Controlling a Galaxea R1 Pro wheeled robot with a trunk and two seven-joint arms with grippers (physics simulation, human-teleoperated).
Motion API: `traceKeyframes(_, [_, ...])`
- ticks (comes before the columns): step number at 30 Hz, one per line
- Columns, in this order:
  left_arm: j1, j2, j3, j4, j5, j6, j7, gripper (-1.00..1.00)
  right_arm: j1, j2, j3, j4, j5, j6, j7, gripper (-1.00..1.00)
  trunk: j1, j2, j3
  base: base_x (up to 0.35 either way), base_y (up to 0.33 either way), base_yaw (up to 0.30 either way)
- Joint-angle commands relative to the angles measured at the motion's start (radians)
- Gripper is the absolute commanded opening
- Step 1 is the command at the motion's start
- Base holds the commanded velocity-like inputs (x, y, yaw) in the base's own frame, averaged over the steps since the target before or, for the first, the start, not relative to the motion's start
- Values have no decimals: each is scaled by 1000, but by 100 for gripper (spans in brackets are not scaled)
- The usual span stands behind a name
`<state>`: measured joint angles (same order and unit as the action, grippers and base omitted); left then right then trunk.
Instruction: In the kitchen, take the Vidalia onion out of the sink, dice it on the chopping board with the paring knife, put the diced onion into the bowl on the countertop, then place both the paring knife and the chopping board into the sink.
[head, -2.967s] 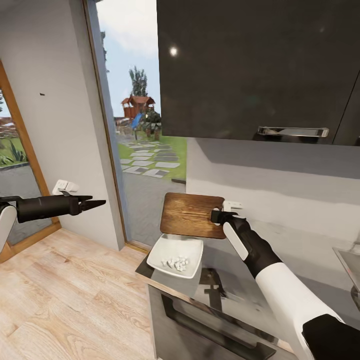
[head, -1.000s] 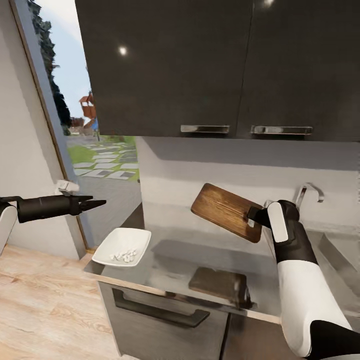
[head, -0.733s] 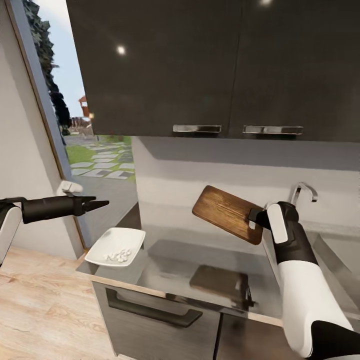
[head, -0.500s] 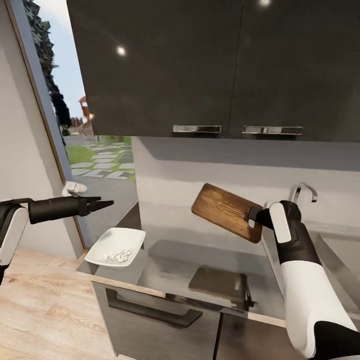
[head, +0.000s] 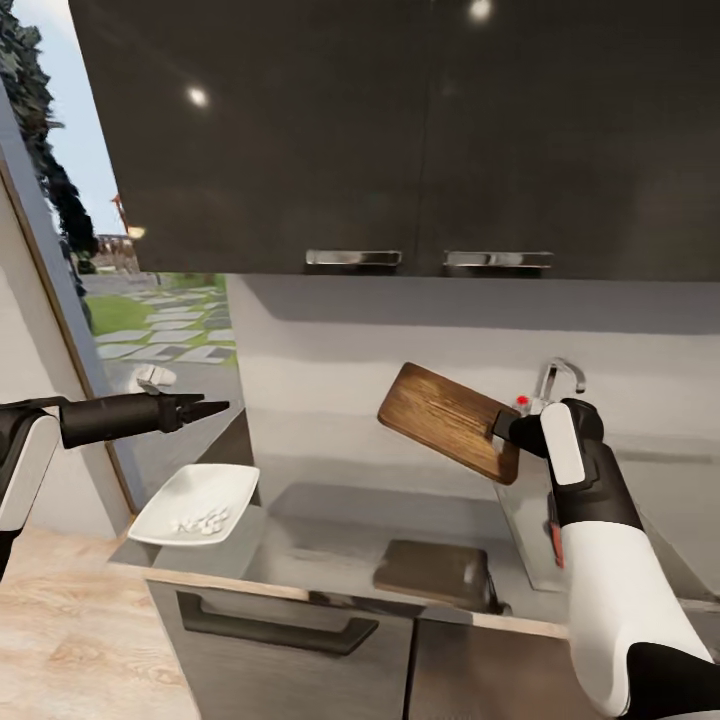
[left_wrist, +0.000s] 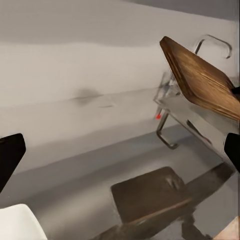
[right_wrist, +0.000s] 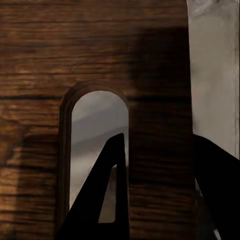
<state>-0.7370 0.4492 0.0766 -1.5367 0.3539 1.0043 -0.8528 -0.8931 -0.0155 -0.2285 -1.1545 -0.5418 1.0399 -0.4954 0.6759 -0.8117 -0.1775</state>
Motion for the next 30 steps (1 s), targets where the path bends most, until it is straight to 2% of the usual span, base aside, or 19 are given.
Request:
traceKeyframes(1, [-1,0,1,0,-2,4,-5,100,-1,0,0,-1,-15,1,-9,-100,0,-1,-2,0,0,-280])
traceKeyframes(11, [-1,1,2,0,-3,4,-5,100,-1,0,0,-1,-17,0,-9,-100,0,-1,-2,0,0,-273])
traceKeyframes(22, [-1,2,2,0,-3,4,-5,100,-1,6,0,0,-18,0,-9,-100,0,-1,-2,0,0,-22])
traceKeyframes(30, [-1,2,2,0,-3,4,-5,100,-1,8,0,1,-18,0,-9,-100,0,-1,-2,0,47,-241])
